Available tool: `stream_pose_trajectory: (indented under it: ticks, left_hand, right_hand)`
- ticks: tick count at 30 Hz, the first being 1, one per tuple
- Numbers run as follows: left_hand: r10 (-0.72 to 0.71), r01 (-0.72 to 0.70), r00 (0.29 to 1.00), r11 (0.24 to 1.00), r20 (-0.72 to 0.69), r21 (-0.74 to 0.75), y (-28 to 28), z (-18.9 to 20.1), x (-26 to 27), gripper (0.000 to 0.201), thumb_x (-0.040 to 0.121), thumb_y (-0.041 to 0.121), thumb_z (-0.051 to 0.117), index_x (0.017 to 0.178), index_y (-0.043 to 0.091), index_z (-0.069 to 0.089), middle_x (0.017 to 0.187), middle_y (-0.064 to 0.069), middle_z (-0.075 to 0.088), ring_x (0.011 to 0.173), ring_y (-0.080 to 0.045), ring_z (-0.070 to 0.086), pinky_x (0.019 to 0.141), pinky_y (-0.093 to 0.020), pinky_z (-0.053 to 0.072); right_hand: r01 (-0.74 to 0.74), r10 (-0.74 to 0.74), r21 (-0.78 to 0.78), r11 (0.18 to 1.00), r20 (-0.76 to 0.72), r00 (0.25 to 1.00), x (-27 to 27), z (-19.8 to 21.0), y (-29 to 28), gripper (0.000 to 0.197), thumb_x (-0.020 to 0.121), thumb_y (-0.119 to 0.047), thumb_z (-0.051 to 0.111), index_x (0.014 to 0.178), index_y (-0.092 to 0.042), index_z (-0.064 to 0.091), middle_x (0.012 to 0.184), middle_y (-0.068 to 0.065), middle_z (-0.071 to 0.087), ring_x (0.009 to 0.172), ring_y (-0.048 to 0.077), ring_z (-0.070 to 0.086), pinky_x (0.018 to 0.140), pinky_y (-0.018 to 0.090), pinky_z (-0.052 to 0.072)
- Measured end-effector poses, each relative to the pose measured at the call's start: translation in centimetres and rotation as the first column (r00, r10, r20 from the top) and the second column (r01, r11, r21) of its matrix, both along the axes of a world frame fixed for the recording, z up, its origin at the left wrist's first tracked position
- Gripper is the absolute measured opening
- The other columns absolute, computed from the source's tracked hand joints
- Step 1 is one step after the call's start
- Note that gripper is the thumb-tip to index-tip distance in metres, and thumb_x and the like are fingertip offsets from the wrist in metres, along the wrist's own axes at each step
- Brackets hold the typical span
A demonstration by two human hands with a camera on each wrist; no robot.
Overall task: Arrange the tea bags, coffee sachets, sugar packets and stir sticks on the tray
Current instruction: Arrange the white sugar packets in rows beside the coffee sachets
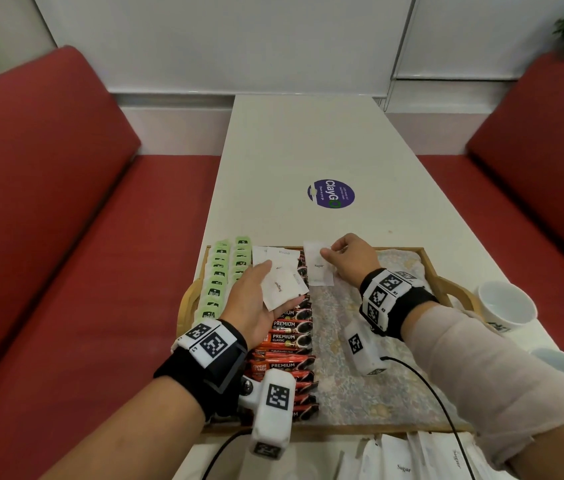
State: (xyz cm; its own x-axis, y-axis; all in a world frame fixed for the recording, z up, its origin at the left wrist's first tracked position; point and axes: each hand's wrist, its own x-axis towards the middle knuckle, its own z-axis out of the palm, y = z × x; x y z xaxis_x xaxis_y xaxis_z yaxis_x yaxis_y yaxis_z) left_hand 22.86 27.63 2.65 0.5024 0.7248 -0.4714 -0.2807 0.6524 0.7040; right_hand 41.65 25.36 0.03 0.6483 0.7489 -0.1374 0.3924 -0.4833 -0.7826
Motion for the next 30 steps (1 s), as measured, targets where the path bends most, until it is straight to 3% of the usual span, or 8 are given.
stream_pose_trajectory:
  ticks: [3,7,11,14,18,21,24,30]
  left_hand:
    - [0.012,-0.012,1.0,1.0,-0.005,0.0,-0.2,0.1,0.0,0.028,0.1,0.013,0.041,0.127,0.008,0.049,0.12,-0.018,0.061,0.1,-0.031,0.062,0.061,-0.04,0.06]
    - [0.035,-0.032,0.997,0.998,-0.066,0.057,-0.6,0.1,0.2,0.03,0.1,0.01,0.042,0.129,0.011,0.048,0.119,-0.014,0.063,0.104,-0.029,0.062,0.065,-0.041,0.057]
    - [0.048,-0.042,0.997,0.994,-0.06,0.1,-1.2,0.4,0.4,0.031,0.098,0.006,0.044,0.128,0.011,0.051,0.113,-0.013,0.066,0.098,-0.028,0.065,0.076,-0.041,0.055]
    - [0.038,-0.03,0.998,0.991,-0.057,0.134,-1.7,0.8,0.7,0.031,0.097,0.005,0.044,0.126,0.012,0.052,0.113,-0.015,0.066,0.095,-0.029,0.066,0.078,-0.042,0.056]
    - [0.043,-0.032,0.997,0.988,-0.07,0.152,-2.1,0.7,0.9,0.033,0.097,0.005,0.044,0.129,0.01,0.051,0.118,-0.018,0.064,0.105,-0.036,0.063,0.09,-0.053,0.05]
    - [0.064,-0.05,0.994,0.989,-0.092,0.143,-2.5,0.6,1.0,0.031,0.097,0.007,0.046,0.126,0.012,0.054,0.117,-0.017,0.065,0.105,-0.036,0.064,0.093,-0.059,0.048]
    - [0.108,-0.097,0.991,0.986,-0.078,0.133,-2.6,0.9,1.0,0.032,0.097,0.008,0.046,0.127,0.014,0.054,0.118,-0.014,0.065,0.107,-0.033,0.063,0.094,-0.054,0.049]
    - [0.198,-0.189,0.979,0.972,-0.051,0.142,-2.4,1.4,0.5,0.029,0.098,0.006,0.044,0.124,0.017,0.052,0.119,-0.009,0.063,0.107,-0.027,0.061,0.08,-0.045,0.055]
  right_hand:
    - [-0.073,0.072,0.088,0.993,0.017,0.997,-0.6,1.3,-0.7,0.016,0.086,-0.028,0.066,0.089,-0.017,0.055,0.085,0.0,0.06,0.08,0.024,0.061,0.08,0.042,0.054]
    - [-0.276,0.288,0.203,0.939,-0.032,0.957,-2.2,4.3,-2.0,0.015,0.082,-0.016,0.072,0.078,-0.024,0.059,0.075,-0.005,0.059,0.065,0.009,0.055,0.062,0.025,0.047]
    - [-0.421,0.421,0.021,0.907,0.007,0.907,-3.7,6.2,-2.8,0.023,0.075,-0.021,0.079,0.084,-0.018,0.058,0.078,-0.003,0.061,0.061,0.006,0.053,0.052,0.015,0.04]
    - [-0.381,0.378,-0.049,0.923,-0.057,0.924,-4.4,6.3,-3.1,0.033,0.074,-0.017,0.08,0.085,-0.015,0.049,0.07,-0.001,0.061,0.051,0.01,0.057,0.041,0.017,0.041]
    - [-0.314,0.306,-0.069,0.947,-0.11,0.946,-4.6,6.5,-3.9,0.037,0.073,-0.011,0.08,0.084,-0.016,0.045,0.069,0.005,0.064,0.056,0.019,0.062,0.049,0.027,0.046]
    - [-0.32,0.306,-0.068,0.945,-0.164,0.938,-4.7,6.4,-4.5,0.037,0.073,-0.007,0.079,0.084,-0.015,0.044,0.07,0.008,0.064,0.053,0.019,0.06,0.047,0.026,0.044]
    - [-0.338,0.322,-0.041,0.94,-0.212,0.923,-4.4,6.6,-5.0,0.027,0.079,-0.003,0.073,0.089,-0.014,0.051,0.067,0.006,0.06,0.047,0.014,0.055,0.046,0.023,0.043]
    - [-0.233,0.248,0.085,0.969,-0.334,0.91,-3.3,6.9,-5.6,0.013,0.093,0.001,0.052,0.092,-0.01,0.06,0.061,0.009,0.056,0.045,0.009,0.053,0.048,0.019,0.047]
